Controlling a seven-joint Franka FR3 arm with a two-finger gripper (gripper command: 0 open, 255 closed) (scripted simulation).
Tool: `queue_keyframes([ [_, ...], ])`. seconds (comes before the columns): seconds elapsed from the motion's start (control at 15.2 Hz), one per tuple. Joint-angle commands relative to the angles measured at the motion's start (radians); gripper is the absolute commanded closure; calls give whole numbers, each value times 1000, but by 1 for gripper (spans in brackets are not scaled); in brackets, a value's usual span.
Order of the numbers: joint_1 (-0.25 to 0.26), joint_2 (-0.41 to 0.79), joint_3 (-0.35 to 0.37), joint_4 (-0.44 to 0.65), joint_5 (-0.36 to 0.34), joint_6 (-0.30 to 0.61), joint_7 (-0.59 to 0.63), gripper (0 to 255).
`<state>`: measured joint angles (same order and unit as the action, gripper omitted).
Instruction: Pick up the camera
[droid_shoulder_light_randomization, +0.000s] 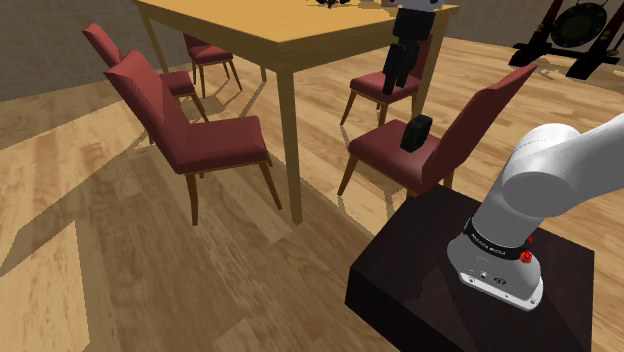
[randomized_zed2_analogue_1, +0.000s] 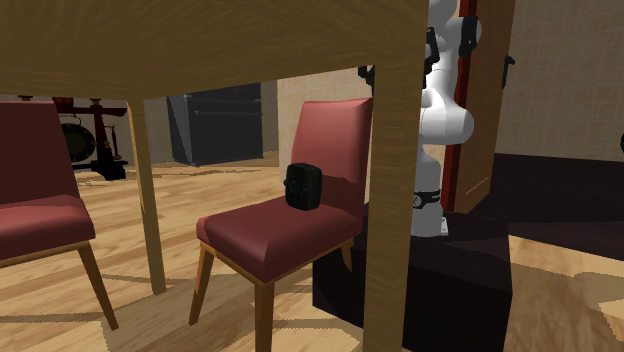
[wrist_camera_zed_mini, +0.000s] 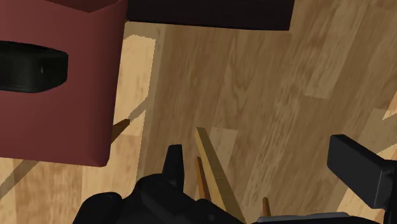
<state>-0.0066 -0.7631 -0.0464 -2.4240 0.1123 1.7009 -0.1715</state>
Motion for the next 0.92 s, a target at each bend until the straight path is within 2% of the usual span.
queue_keyframes([
  [0.0, 0, 0, 0, 0, 0, 0, 0, 0],
  [0.46, 13, -110, -160, -199, -161, 111, -383, 0],
  [0.86, 11, -102, -340, -291, -322, 250, -724, 0],
])
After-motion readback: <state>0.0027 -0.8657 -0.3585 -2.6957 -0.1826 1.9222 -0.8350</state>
